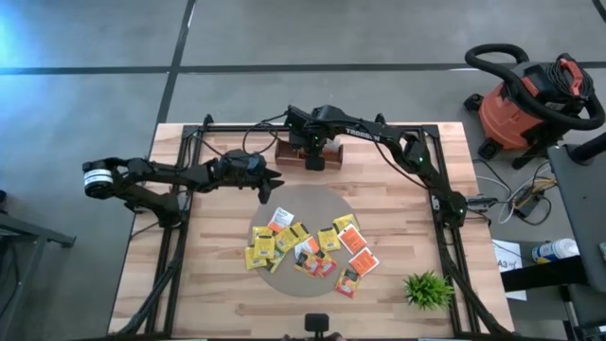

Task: Pick & Place Tea
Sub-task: Put the orange tea bag into the middle compartment of the wooden organizer, then put the white tea bag into the right compartment of the wooden organizer

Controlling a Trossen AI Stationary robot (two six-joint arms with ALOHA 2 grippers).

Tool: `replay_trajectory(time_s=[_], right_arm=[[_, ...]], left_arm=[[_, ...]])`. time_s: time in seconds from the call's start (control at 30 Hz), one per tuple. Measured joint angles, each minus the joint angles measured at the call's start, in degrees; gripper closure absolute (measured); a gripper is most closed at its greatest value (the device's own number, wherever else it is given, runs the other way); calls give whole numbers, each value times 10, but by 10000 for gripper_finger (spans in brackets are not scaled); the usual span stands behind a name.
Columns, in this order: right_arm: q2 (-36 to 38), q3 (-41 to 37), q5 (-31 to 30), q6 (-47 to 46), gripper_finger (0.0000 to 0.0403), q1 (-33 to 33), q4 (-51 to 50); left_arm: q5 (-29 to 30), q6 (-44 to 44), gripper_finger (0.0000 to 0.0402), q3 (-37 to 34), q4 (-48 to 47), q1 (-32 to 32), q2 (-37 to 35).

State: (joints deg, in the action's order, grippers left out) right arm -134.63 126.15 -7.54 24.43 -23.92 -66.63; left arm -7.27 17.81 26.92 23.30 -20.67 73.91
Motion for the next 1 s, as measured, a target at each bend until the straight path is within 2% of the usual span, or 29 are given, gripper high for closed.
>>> replay_trajectory(time_s=[0.13, 0.27, 0.57, 0.63, 0.8, 1.0], right_arm=[[0, 0, 0, 0, 390, 0, 1], [0, 0, -4, 0, 366, 0, 18], [2, 9, -143, -11, 286, 1, 30], [9, 18, -149, -26, 277, 0, 30], [43, 28, -116, -79, 266, 4, 28], [82, 9, 7, -176, 273, 7, -12]], left_arm=[[-17, -1, 237, 0, 0, 0, 0], [-22, -1, 237, 0, -2, 0, 0], [-23, -1, 237, 0, -33, 0, 0], [-27, -1, 237, 0, -48, 1, 0], [-64, -18, 237, 0, -103, 8, 0], [-156, -11, 237, 0, -162, 26, -3]])
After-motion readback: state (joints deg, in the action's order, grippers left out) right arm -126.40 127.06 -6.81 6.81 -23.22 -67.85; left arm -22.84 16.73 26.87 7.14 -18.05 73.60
